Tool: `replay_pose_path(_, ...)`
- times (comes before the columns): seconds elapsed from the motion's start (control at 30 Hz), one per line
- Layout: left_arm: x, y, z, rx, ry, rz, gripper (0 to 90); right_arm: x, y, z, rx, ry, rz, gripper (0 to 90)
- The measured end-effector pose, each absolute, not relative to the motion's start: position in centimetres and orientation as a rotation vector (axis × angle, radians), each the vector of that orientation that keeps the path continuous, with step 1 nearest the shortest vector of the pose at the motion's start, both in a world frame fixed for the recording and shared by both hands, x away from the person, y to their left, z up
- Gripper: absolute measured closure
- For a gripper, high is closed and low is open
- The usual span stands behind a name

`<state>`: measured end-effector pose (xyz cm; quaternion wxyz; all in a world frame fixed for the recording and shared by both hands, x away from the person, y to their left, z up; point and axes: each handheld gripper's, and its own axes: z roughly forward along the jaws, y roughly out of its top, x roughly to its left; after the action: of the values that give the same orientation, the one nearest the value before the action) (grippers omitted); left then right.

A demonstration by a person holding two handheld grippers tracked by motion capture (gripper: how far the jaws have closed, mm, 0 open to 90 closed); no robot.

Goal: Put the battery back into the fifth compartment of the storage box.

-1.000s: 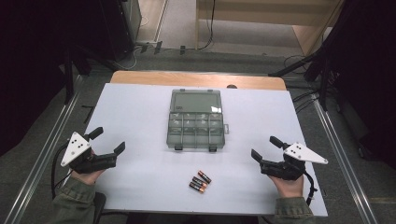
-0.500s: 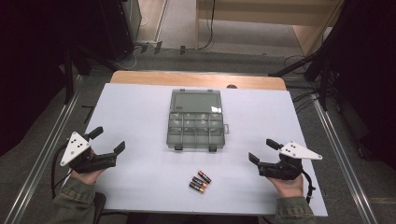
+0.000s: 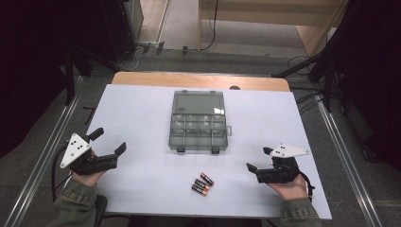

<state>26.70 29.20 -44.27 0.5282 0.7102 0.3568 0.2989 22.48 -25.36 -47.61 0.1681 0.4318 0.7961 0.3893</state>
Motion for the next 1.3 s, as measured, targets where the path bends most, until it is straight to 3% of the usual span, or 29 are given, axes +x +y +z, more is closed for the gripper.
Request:
replay_pose_path(0.7, 26.6, 29.3, -44.1, 1.682, 0.844, 0.716, 7.0, 23.9, -21.7, -46.6, 1.216, 2.491, 0.841, 15.5)
replay_pose_path(1.3, 26.7, 29.4, -44.1, 1.681, 0.837, 0.721, 7.0, 24.7, -15.0, -46.2, 1.055, 2.673, 0.702, 15.2)
